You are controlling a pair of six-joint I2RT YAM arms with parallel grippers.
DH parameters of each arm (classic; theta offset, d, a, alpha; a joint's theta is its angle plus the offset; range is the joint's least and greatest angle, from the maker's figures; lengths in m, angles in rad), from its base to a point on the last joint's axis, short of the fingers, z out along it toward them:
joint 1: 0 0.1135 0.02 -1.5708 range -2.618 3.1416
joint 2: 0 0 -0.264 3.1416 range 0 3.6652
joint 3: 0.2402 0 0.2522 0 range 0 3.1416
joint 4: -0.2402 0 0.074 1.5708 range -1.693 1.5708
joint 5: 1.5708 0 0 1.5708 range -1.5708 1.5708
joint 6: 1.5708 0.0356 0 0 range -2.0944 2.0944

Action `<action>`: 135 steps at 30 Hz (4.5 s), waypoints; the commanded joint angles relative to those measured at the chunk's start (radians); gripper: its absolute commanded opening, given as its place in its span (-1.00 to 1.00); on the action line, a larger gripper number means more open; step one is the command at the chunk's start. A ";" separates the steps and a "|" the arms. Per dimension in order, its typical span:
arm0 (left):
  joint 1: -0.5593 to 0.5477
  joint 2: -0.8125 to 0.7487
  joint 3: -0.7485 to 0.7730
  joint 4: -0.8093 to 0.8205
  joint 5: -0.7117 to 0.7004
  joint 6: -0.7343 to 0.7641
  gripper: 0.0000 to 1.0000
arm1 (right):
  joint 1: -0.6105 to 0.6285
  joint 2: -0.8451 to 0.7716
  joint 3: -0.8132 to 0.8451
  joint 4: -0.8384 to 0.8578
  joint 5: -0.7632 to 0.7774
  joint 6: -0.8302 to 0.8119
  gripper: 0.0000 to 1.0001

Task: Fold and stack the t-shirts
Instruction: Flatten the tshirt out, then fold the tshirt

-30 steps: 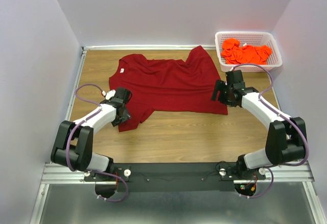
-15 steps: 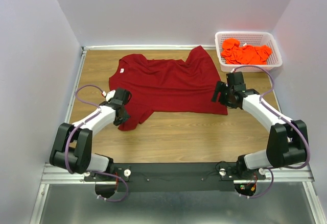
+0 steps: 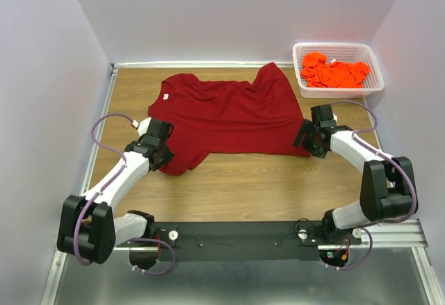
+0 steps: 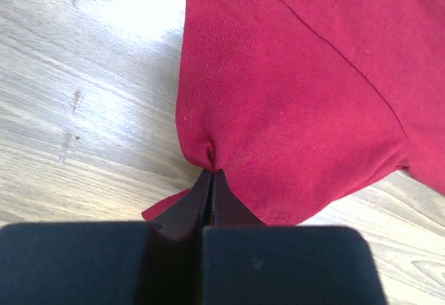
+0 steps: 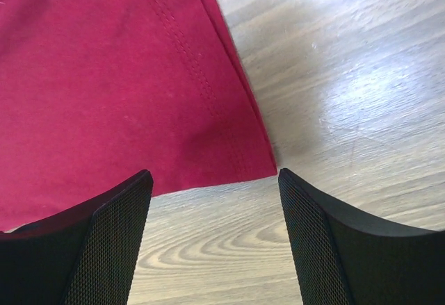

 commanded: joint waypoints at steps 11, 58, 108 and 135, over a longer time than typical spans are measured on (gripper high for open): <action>-0.006 -0.099 0.003 -0.001 0.009 0.026 -1.00 | -0.002 0.126 -0.018 -0.020 0.058 0.030 0.55; 0.020 -0.226 0.642 -0.053 -0.460 0.232 -1.00 | 0.083 -0.119 0.483 -0.184 0.185 -0.063 -0.99; 0.100 0.689 0.923 0.544 -0.272 0.551 -1.00 | 0.058 0.391 0.551 0.408 0.285 -0.548 -0.99; 0.213 0.718 0.915 0.166 -0.037 0.177 -1.00 | 0.015 0.545 0.678 0.417 0.173 -0.607 -0.99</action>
